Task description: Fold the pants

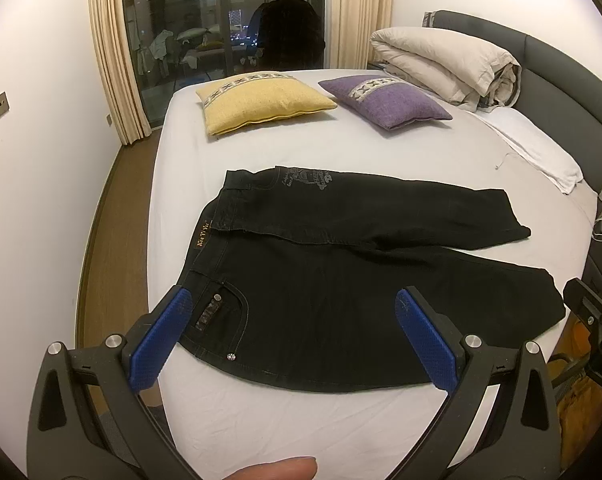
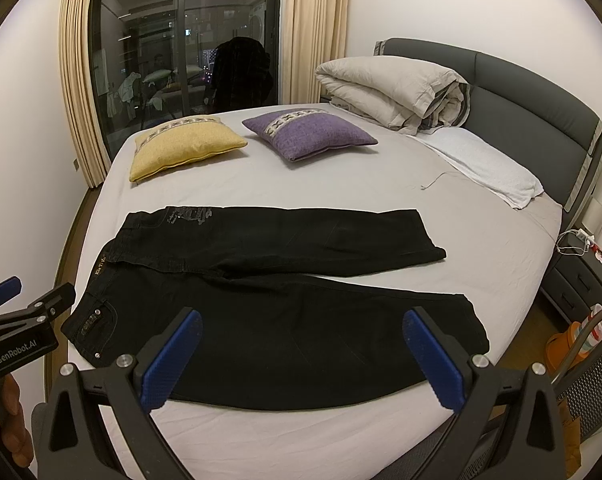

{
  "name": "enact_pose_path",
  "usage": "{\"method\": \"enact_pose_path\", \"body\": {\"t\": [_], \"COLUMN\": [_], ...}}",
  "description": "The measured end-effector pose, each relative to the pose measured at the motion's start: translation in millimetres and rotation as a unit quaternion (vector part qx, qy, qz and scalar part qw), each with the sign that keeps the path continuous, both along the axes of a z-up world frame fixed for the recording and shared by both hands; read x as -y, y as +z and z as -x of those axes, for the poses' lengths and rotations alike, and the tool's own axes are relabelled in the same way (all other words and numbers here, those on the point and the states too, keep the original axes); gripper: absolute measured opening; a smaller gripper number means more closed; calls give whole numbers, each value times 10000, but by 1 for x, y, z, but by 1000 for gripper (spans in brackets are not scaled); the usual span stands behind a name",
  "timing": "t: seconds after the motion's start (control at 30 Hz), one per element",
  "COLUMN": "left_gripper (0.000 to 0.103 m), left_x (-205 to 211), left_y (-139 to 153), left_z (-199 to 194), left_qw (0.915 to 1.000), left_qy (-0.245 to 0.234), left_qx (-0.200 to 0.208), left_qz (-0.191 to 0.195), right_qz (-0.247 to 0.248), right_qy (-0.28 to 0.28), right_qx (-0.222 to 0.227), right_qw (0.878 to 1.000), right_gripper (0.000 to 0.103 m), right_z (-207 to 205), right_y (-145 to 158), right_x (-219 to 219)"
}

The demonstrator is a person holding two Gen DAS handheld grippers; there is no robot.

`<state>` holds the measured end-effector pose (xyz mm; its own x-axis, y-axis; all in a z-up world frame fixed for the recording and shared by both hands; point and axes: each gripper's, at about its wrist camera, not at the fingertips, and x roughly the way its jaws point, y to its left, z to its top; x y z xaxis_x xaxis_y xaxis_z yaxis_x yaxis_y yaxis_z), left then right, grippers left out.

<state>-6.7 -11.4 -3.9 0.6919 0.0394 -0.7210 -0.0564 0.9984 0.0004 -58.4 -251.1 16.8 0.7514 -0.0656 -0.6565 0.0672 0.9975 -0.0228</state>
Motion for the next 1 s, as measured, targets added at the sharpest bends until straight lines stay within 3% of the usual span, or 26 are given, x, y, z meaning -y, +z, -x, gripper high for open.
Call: {"method": "enact_pose_path", "body": {"t": [1.0], "left_gripper": [103], "left_x": [3], "left_y": [0], "left_z": [0], "left_qw": [10000], "left_qy": [-51], "left_qx": [-15], "left_qz": [-46], "right_qz": [-3], "right_qy": [3], "right_qx": [-21], "right_qw": [10000], "right_gripper": [103], "right_z": [2], "right_y": [-1], "right_x": [0]}}
